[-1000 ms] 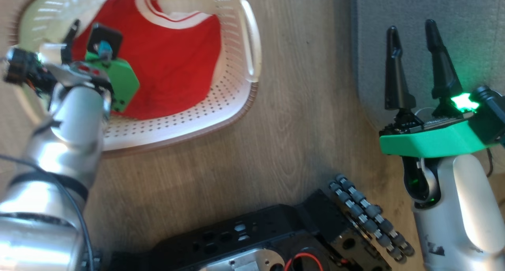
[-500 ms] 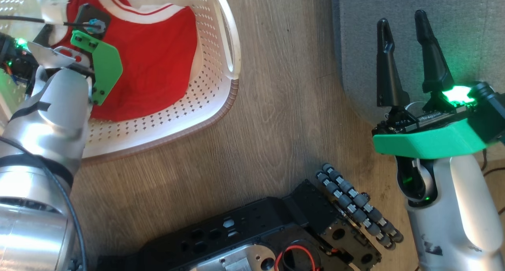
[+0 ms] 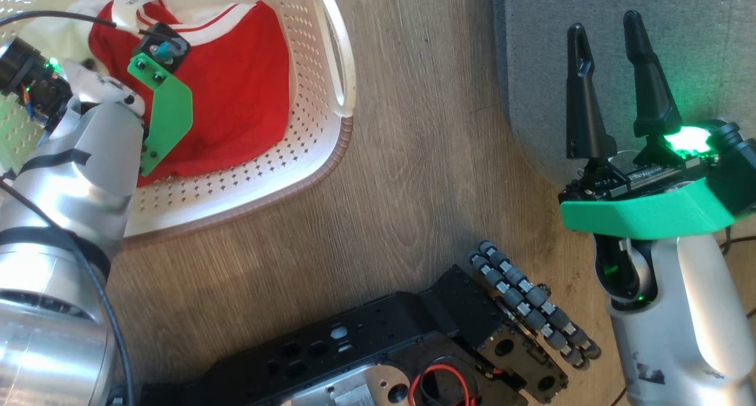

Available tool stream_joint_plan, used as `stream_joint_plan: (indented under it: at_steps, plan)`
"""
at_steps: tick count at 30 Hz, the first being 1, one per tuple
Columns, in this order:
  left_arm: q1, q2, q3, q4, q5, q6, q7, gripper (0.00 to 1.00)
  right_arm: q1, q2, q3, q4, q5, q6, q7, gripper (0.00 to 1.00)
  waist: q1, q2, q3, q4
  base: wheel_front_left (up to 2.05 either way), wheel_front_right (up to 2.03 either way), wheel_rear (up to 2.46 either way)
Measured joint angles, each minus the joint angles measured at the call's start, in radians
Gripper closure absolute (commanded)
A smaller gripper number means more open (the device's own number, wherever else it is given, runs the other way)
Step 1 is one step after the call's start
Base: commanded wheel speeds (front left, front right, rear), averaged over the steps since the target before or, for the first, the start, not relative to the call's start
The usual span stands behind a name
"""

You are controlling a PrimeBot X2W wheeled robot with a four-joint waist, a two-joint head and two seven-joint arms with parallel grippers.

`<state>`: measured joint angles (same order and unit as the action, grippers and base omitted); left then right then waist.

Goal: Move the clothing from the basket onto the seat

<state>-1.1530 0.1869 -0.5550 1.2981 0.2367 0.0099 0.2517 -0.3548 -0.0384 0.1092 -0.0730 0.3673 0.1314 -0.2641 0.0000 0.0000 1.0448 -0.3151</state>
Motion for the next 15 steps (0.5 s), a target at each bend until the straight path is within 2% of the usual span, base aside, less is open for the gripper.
stream_joint_plan:
  at_steps: [1, 2, 3, 4, 5, 8, 15]
  plan:
    - [0.0, 0.0, 0.0, 0.0, -0.002, -0.01, 0.004, 0.36, 0.0, 0.0, 0.0, -0.001, 0.002, 0.0, 0.0, 0.0, 0.0, 0.0, 0.0, 0.0, 0.0, 0.0, 0.0]
    - [0.001, -0.001, 0.0, 0.0, -0.009, -0.019, 0.011, 0.57, 0.0, 0.0, -0.001, -0.001, 0.002, 0.0, 0.0, 0.0, 0.0, 0.0, 0.001, 0.0, 0.0, 0.0, 0.0]
    - [0.002, -0.003, 0.001, 0.0, -0.017, -0.027, 0.016, 0.73, 0.0, 0.0, -0.001, -0.001, 0.002, 0.0, 0.0, 0.0, 0.0, 0.0, 0.001, 0.0, 0.0, 0.0, 0.0]
    - [0.003, -0.005, 0.001, 0.0, -0.023, -0.036, 0.021, 0.93, 0.0, 0.0, -0.001, -0.002, 0.002, 0.0, 0.0, 0.0, 0.0, 0.0, 0.001, 0.001, 0.0, 0.0, 0.0]
    - [0.003, -0.005, 0.001, 0.0, -0.023, -0.036, 0.021, 1.0, 0.0, 0.0, -0.001, -0.002, 0.002, 0.0, 0.0, 0.0, 0.0, 0.0, 0.001, 0.001, 0.0, 0.0, 0.0]
    - [0.006, -0.007, 0.001, 0.0, -0.038, -0.06, 0.021, 1.0, 0.0, 0.0, -0.002, -0.002, 0.002, 0.0, 0.0, 0.0, 0.0, 0.0, 0.001, 0.001, 0.0, 0.0, 0.0]
    - [0.008, -0.006, 0.003, 0.002, -0.063, -0.059, 0.009, 1.0, -0.001, 0.001, -0.003, 0.005, 0.003, 0.0, 0.0, 0.0, 0.0, 0.0, -0.011, 0.001, 0.0, 0.0, 0.0]
